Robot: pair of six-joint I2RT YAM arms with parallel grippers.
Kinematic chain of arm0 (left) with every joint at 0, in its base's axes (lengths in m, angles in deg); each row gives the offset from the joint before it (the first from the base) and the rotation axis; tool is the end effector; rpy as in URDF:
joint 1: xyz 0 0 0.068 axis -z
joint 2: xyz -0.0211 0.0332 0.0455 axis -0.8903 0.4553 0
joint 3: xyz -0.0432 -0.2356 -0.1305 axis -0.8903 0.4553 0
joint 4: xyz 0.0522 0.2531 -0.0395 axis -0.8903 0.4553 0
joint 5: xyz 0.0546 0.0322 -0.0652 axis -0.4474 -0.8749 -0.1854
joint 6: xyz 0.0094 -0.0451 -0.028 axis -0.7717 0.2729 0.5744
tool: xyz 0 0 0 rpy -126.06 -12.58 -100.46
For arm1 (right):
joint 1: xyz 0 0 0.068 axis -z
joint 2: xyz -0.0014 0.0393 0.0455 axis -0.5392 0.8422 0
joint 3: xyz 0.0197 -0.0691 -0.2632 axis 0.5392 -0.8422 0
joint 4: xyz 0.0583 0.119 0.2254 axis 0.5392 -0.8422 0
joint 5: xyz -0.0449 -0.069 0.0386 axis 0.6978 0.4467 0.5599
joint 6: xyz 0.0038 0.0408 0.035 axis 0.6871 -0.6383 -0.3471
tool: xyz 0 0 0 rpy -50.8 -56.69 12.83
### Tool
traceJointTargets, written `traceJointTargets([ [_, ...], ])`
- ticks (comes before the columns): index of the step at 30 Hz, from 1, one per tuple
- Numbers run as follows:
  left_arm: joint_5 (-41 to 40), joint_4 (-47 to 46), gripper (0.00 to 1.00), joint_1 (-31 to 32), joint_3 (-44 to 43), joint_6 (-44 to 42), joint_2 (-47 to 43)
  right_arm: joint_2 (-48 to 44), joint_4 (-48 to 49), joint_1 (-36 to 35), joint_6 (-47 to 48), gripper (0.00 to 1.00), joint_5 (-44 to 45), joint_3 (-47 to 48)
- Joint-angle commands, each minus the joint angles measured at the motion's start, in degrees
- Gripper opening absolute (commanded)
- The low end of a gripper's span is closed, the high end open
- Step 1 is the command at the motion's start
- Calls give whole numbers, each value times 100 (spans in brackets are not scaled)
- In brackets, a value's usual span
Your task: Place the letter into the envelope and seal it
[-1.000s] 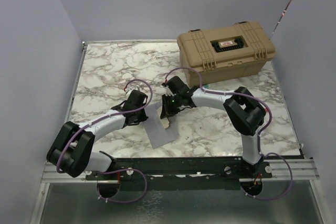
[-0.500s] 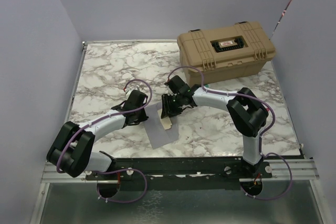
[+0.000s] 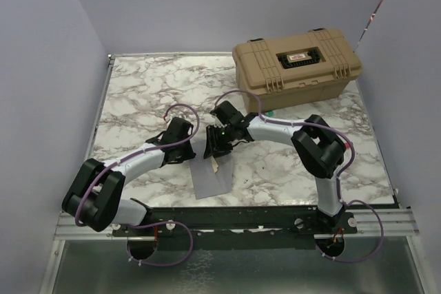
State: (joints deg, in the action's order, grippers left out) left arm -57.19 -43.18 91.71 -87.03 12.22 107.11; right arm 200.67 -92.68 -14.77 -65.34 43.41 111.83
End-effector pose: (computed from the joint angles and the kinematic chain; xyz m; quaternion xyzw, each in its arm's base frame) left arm 0.2148 -0.1160 0.1575 -0.1071 0.9505 -0.1453 0.2527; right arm 0.2729 0.3162 0.1536 -0.1221 0.9362 0.3207 0.0761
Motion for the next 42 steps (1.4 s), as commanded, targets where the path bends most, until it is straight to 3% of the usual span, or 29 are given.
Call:
traceJointTargets([
  [1,293,333,20,-52,69,223,49,-91,234,-65,-209,42,-32,-92],
  [9,289,373,25,-193,52,473,-278,-473,-400,-65,-355,51,865,-340],
  [18,626,1236,65,-260,-323,294,-453,-650,-199,-137,-495,50,570,-619],
  [22,678,1579,74,-261,-241,286,-494,-627,-84,-160,-614,50,488,-704],
  [30,1809,1253,62,-257,121,292,-427,-371,104,-299,-1006,50,55,-809],
  [42,2171,603,53,-261,510,556,-483,-428,1169,-376,-1705,50,-306,-1266],
])
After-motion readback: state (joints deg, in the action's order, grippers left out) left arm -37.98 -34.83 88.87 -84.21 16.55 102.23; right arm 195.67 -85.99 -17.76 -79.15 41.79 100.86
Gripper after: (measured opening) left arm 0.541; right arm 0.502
